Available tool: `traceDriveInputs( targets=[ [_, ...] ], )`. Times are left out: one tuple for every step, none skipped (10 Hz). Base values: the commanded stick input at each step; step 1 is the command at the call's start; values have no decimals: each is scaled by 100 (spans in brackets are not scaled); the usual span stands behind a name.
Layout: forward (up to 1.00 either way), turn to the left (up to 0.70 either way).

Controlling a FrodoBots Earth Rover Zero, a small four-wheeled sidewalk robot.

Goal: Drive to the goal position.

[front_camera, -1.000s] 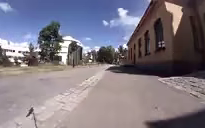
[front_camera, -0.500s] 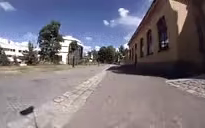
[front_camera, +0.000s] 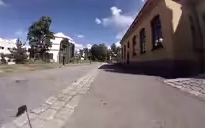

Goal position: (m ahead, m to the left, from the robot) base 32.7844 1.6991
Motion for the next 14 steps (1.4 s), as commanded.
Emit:
traceDriveInputs(
  targets=[
    [85, 0],
    [85, 0],
    [85, 0],
    [85, 0],
    [85, 0],
    [85, 0],
    [85, 0],
    [85, 0],
    [85, 0],
    [85, 0],
    [85, 0],
    [85, 0],
    [85, 0],
    [85, 0]
  ],
)
